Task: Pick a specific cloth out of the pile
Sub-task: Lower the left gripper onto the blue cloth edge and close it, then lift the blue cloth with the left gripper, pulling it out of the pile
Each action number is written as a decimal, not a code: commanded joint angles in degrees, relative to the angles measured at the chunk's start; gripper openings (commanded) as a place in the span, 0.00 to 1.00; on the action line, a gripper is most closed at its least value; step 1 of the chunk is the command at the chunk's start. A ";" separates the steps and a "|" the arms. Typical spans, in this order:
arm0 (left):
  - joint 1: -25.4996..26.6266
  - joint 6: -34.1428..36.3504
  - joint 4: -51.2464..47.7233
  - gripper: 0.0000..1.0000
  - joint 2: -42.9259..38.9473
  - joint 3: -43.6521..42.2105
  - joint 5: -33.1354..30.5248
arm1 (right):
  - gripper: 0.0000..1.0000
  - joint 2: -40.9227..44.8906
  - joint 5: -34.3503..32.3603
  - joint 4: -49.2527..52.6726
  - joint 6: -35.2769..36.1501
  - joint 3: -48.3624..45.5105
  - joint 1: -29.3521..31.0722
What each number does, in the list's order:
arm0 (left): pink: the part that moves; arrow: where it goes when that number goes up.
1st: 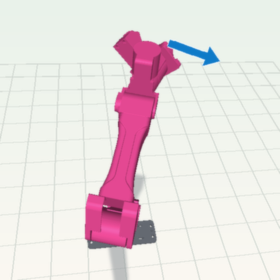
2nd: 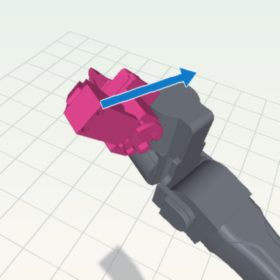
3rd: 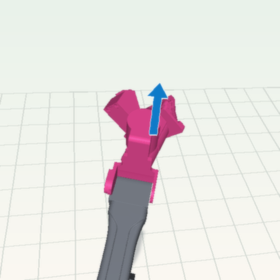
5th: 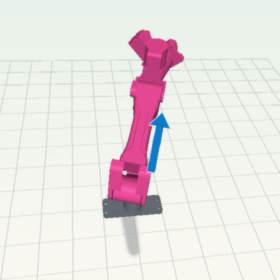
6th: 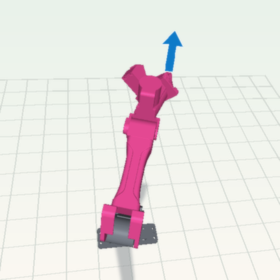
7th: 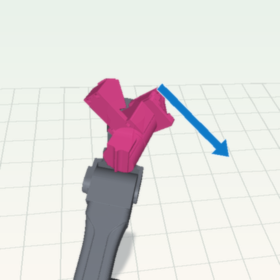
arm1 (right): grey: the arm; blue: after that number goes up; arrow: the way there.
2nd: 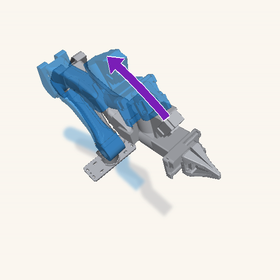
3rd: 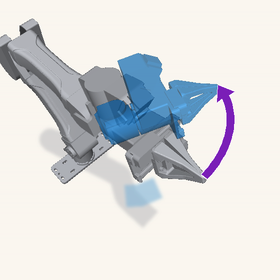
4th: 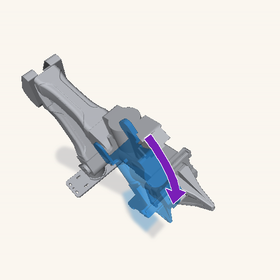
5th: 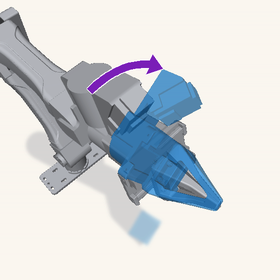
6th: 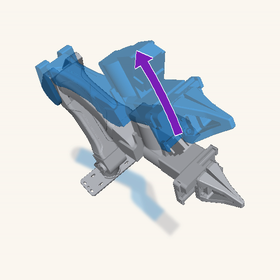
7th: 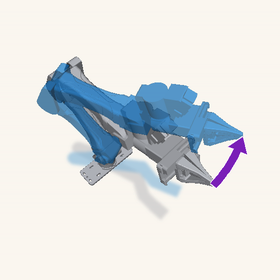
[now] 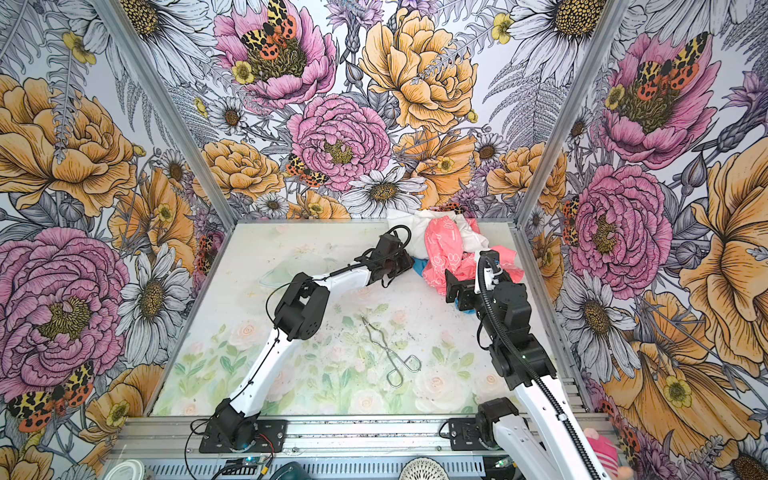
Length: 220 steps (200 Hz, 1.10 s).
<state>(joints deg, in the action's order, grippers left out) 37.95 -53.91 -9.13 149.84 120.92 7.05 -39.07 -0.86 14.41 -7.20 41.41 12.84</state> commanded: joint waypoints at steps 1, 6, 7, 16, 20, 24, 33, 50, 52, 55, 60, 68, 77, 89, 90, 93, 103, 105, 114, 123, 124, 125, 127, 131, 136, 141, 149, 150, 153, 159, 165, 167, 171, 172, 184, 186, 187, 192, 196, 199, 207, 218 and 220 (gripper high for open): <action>-0.73 -0.47 -1.67 0.20 2.41 2.82 -0.56 | 1.00 0.48 -1.07 0.03 1.05 -0.63 0.43; -0.76 -0.56 -1.83 0.20 2.79 3.32 -0.44 | 0.99 0.41 -1.07 0.01 1.06 -0.63 0.43; -0.77 -0.61 -1.89 0.20 2.85 3.42 -0.40 | 0.99 0.36 -1.07 0.00 1.10 -0.63 0.43; -0.77 -0.75 -2.04 0.19 3.32 4.02 -0.34 | 1.00 0.36 -1.07 0.03 1.25 -0.71 0.39; -0.86 -0.76 -2.04 0.18 3.46 4.18 -0.30 | 0.99 0.40 -1.15 0.03 1.30 -0.69 0.42; -0.82 -0.82 -2.05 0.17 3.57 4.21 -0.32 | 1.00 0.35 -1.23 0.06 1.35 -0.71 0.43; -0.82 -0.98 -2.05 0.16 3.81 4.23 -0.41 | 1.00 0.39 -1.25 0.07 1.44 -0.76 0.42; -0.95 -0.89 -2.05 0.13 4.14 4.45 -0.52 | 1.00 0.39 -1.27 0.02 1.49 -0.80 0.38; -0.95 -0.86 -2.08 0.13 4.21 4.44 -0.50 | 1.00 0.33 -1.32 0.05 1.53 -0.80 0.42; -0.97 -0.85 -2.06 0.12 4.29 4.57 -0.54 | 1.00 0.31 -1.33 0.08 1.57 -0.80 0.43; -1.01 -0.80 -2.05 0.10 4.40 4.60 -0.56 | 0.99 0.18 -1.33 0.09 1.57 -0.79 0.42; -1.04 -0.76 -2.04 0.04 4.56 4.92 -0.72 | 0.99 0.13 -1.31 0.06 1.55 -0.77 0.43; -1.08 -0.47 -2.05 0.00 4.67 5.27 -0.60 | 1.00 -0.06 -1.29 0.04 1.51 -0.72 0.43; -1.17 -0.49 -2.05 0.00 4.52 5.45 -0.56 | 0.99 -0.05 -1.29 0.06 1.57 -0.76 0.43; -1.19 -0.49 -2.09 0.00 4.46 5.46 -0.59 | 0.99 -0.04 -1.27 0.03 1.53 -0.78 0.43; -1.20 -0.46 -2.04 0.00 4.30 5.39 -0.65 | 0.99 -0.05 -1.33 0.04 1.57 -0.74 0.43; -1.21 -0.28 -1.98 0.00 3.57 4.96 -1.03 | 1.00 -0.07 -1.33 0.02 1.55 -0.78 0.43; -1.22 -0.18 -1.89 0.00 3.46 4.90 -1.13 | 1.00 -0.05 -1.27 0.07 1.57 -0.73 0.43; -1.21 0.48 -1.52 0.00 2.50 4.38 -1.54 | 0.99 -0.10 -1.24 0.03 1.58 -0.74 0.43; -1.08 1.14 -1.26 0.00 1.34 3.79 -1.97 | 0.99 -0.05 -1.22 0.03 1.53 -0.72 0.43; -1.06 1.24 -1.21 0.00 1.20 3.75 -2.00 | 1.00 -0.04 -1.19 0.06 1.51 -0.72 0.43; -1.05 1.30 -1.14 0.00 1.09 3.68 -2.07 | 1.00 -0.09 -1.22 0.07 1.54 -0.72 0.43; -1.11 1.40 -1.09 0.00 0.85 3.48 -2.11 | 0.99 -0.05 -1.24 0.08 1.57 -0.72 0.43; -1.05 1.58 -0.86 0.00 0.27 3.17 -2.20 | 0.99 -0.11 -1.25 0.08 1.47 -0.71 0.43; -1.06 1.69 -0.45 0.00 -0.46 2.66 -2.18 | 0.99 -0.06 -1.25 0.04 1.47 -0.71 0.43; -1.08 1.85 0.11 0.00 -1.26 2.13 -2.20 | 1.00 0.04 -1.22 0.04 1.42 -0.71 0.43; -1.12 2.09 0.77 0.00 -2.35 1.42 -2.21 | 0.99 0.04 -1.15 0.05 1.47 -0.77 0.43; -1.08 2.12 0.82 0.00 -2.44 1.33 -2.21 | 0.99 0.05 -1.15 0.02 1.43 -0.74 0.43; -1.11 2.21 0.99 0.00 -2.91 1.13 -2.20 | 1.00 0.05 -1.16 0.05 1.41 -0.72 0.43; -1.04 2.39 1.20 0.00 -3.54 0.99 -2.13 | 1.00 0.03 -1.16 0.06 1.32 -0.73 0.36; -1.04 2.72 1.21 0.00 -4.20 0.93 -2.08 | 1.00 0.04 -1.13 0.04 1.32 -0.63 0.43; -1.02 2.81 1.21 0.00 -4.40 0.92 -2.07 | 0.99 0.05 -1.15 0.05 1.31 -0.63 0.43; -0.95 3.04 1.22 0.00 -4.79 0.94 -2.12 | 0.99 0.09 -1.16 0.09 1.35 -0.63 0.38; -0.95 3.07 1.22 0.00 -4.85 0.92 -2.12 | 0.99 0.11 -1.11 0.04 1.33 -0.63 0.40; -0.76 3.89 1.25 0.00 -6.05 0.90 -2.30 | 0.99 0.13 -1.09 0.05 1.31 -0.54 0.42; -0.71 4.03 1.29 0.00 -6.18 0.89 -2.41 | 1.00 0.11 -1.08 0.08 1.31 -0.54 0.36; -0.70 4.10 1.30 0.00 -6.34 0.89 -2.40 | 1.00 0.17 -1.07 0.04 1.31 -0.54 0.40; -0.61 4.41 1.37 0.00 -6.80 0.94 -2.35 | 0.99 0.22 -1.11 0.02 1.26 -0.54 0.41; -0.60 4.59 1.38 0.00 -7.17 0.98 -2.36 | 0.99 0.29 -1.11 0.06 1.22 -0.54 0.43; -0.54 4.68 1.38 0.00 -7.36 0.98 -2.34 | 0.99 0.27 -1.12 0.02 1.22 -0.54 0.36; -0.51 4.86 1.61 0.00 -7.98 0.99 -2.19 | 0.99 0.42 -1.15 0.06 1.11 -0.53 0.42; -0.45 5.08 1.71 0.00 -8.87 1.15 -2.21 | 0.99 0.57 -1.11 0.07 1.10 -0.54 0.43; -0.43 5.18 1.71 0.00 -9.04 1.26 -2.19 | 0.99 0.64 -1.21 0.08 1.06 -0.54 0.43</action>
<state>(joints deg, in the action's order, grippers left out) 37.43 -50.94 -9.65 145.86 122.13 6.46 -39.11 -1.50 14.50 -6.33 41.34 12.84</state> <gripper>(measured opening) 0.050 0.995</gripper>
